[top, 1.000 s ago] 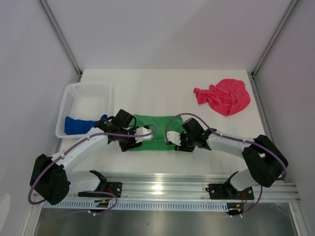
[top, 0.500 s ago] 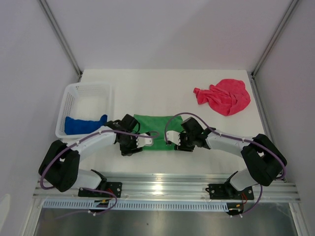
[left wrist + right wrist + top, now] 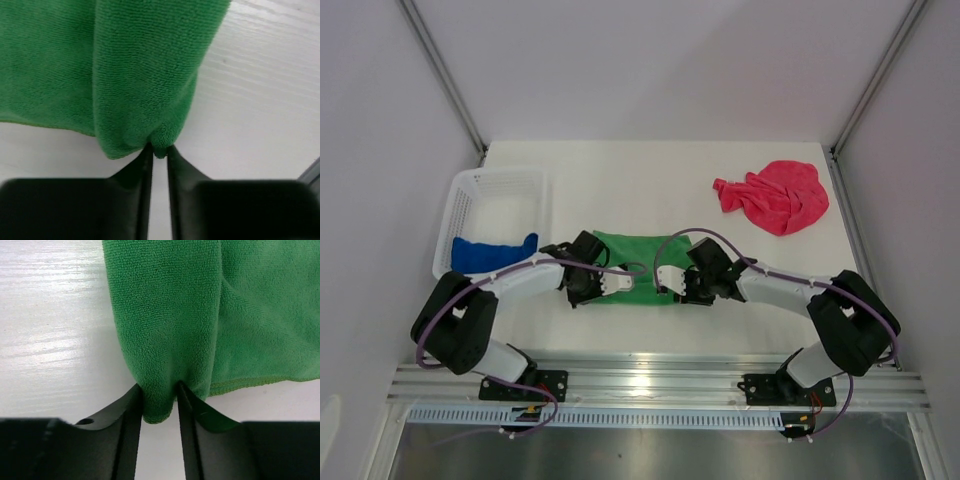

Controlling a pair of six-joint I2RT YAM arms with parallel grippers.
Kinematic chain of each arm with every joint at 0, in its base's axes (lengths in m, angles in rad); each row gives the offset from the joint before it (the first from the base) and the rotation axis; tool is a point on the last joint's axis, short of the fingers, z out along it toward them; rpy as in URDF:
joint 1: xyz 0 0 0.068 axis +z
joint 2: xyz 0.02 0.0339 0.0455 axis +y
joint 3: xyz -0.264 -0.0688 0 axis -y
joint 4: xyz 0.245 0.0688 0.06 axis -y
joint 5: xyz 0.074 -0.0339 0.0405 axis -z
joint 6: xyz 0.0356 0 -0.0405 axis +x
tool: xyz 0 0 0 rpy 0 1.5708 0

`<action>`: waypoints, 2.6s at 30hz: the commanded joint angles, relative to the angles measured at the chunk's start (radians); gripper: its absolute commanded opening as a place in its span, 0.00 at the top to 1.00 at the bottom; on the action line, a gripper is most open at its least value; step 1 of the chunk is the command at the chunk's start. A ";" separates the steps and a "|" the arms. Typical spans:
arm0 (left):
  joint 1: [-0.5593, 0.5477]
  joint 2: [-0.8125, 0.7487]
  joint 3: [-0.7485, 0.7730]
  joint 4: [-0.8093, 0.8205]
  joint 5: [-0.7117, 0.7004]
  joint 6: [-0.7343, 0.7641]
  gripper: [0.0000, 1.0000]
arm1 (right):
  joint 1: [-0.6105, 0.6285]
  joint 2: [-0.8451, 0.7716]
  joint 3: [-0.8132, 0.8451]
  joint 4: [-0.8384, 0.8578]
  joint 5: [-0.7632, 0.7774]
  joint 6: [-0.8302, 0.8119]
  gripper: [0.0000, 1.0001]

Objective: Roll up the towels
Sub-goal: Roll the towel

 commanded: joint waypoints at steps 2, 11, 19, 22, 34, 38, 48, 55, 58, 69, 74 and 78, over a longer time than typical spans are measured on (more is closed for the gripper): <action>0.000 0.042 0.017 0.018 -0.031 -0.034 0.99 | -0.004 0.037 0.009 -0.082 -0.004 0.008 0.74; 0.017 -0.032 0.051 -0.103 0.055 -0.060 0.99 | -0.003 -0.025 0.037 -0.182 -0.036 0.015 0.82; 0.019 -0.099 0.102 -0.373 0.187 -0.064 0.99 | 0.028 -0.079 0.129 -0.491 -0.174 0.031 0.87; 0.019 -0.121 0.108 -0.450 0.231 -0.051 0.99 | 0.035 -0.088 0.155 -0.576 -0.254 0.040 0.87; 0.167 0.112 0.273 -0.438 0.280 -0.029 0.96 | -0.109 0.060 0.237 -0.489 -0.299 0.140 0.80; 0.171 0.175 0.307 -0.395 0.308 -0.049 0.94 | -0.149 0.091 0.241 -0.428 -0.332 0.172 0.81; 0.178 0.257 0.327 -0.343 0.236 -0.106 0.87 | -0.187 0.119 0.235 -0.365 -0.260 0.252 0.61; 0.198 0.200 0.402 -0.310 0.170 -0.185 0.63 | -0.198 0.065 0.233 -0.299 -0.112 0.331 0.60; 0.210 0.157 0.436 -0.316 0.178 -0.208 0.58 | -0.198 -0.008 0.211 -0.248 -0.037 0.348 0.59; 0.113 -0.130 0.248 -0.271 0.189 -0.140 0.55 | 0.049 -0.351 -0.054 -0.144 0.014 0.160 0.51; -0.053 -0.284 0.011 -0.139 0.089 -0.103 0.52 | 0.140 -0.342 -0.116 -0.078 0.102 0.152 0.49; -0.096 -0.315 -0.053 -0.019 0.066 -0.123 0.49 | 0.146 -0.296 -0.130 -0.018 0.082 0.169 0.49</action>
